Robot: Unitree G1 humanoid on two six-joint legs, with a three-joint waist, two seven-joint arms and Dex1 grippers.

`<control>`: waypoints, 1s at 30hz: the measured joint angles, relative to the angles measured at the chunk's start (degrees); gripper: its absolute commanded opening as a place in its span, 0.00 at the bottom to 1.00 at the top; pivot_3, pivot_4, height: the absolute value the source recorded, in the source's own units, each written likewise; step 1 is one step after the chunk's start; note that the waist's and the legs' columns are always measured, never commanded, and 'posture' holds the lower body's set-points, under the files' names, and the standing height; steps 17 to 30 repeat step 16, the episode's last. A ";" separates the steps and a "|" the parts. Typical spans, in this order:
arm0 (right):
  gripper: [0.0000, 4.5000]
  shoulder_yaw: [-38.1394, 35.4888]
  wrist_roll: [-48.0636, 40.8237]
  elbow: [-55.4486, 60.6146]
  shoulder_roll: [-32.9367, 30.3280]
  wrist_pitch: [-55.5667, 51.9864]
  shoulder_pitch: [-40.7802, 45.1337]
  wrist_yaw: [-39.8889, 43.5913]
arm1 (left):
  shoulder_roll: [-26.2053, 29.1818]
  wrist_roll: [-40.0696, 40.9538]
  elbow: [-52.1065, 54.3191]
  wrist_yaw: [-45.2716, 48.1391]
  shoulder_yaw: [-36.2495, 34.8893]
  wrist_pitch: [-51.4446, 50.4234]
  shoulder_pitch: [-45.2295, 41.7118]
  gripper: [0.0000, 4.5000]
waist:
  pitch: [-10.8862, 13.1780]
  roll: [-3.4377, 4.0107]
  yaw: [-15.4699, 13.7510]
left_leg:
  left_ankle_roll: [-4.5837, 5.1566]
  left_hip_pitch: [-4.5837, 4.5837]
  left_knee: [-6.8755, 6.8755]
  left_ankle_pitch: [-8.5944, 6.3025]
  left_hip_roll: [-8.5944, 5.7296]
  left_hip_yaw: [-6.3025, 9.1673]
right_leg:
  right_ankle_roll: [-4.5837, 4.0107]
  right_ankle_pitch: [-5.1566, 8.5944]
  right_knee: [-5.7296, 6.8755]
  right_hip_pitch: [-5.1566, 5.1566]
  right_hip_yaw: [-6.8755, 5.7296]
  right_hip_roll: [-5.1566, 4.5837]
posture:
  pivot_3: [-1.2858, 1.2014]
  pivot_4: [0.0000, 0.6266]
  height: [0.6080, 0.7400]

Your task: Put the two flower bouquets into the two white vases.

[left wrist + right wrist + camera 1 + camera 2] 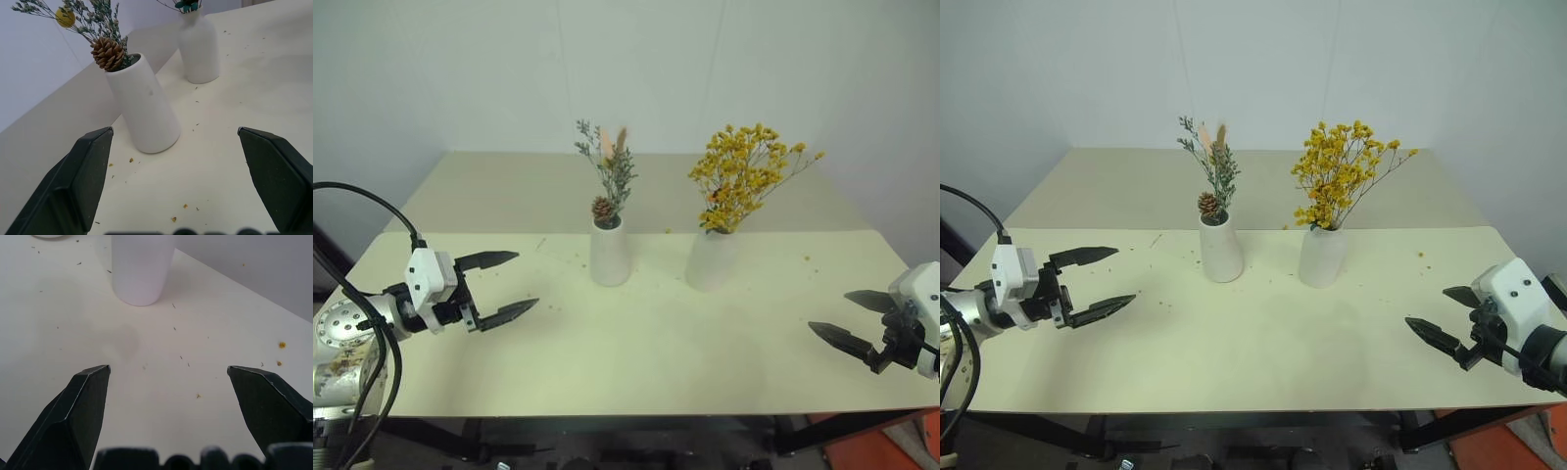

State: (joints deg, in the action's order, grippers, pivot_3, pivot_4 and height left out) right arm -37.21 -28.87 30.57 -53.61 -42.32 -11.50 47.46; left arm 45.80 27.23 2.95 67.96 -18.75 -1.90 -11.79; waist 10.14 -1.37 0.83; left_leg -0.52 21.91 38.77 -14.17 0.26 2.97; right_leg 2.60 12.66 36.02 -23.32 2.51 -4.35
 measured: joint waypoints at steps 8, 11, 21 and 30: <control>1.00 -0.42 0.59 0.23 0.94 0.47 -1.68 -0.08 | 0.01 -0.12 -1.24 0.25 1.19 0.37 -1.45 0.99 | 0.00 0.00 0.07 | 0.00 0.00 0.00 0.00 0.01 0.00 | 0.00 0.00 0.00 0.00 0.00 0.01 | 0.52 0.24 1.00; 1.00 -0.42 0.67 0.39 1.31 0.55 -2.23 -0.15 | 0.01 -0.13 -1.58 0.24 1.47 0.43 -1.84 0.99 | 0.00 0.00 0.04 | 0.00 0.01 0.00 0.00 0.01 0.00 | 0.00 0.00 -0.01 0.00 0.00 0.00 | 0.52 0.24 1.00; 1.00 -0.39 0.64 0.37 1.31 0.62 -1.61 -0.23 | 0.01 -0.30 -2.29 0.20 2.12 0.67 -3.41 0.99 | 0.00 0.00 0.00 | 0.00 0.00 0.00 0.00 0.01 0.00 | 0.01 0.00 0.01 0.00 0.00 0.00 | 0.52 0.24 1.00; 1.00 -0.39 0.64 0.37 1.31 0.62 -1.61 -0.23 | 0.01 -0.30 -2.29 0.20 2.12 0.67 -3.41 0.99 | 0.00 0.00 0.00 | 0.00 0.00 0.00 0.00 0.01 0.00 | 0.01 0.00 0.01 0.00 0.00 0.00 | 0.52 0.24 1.00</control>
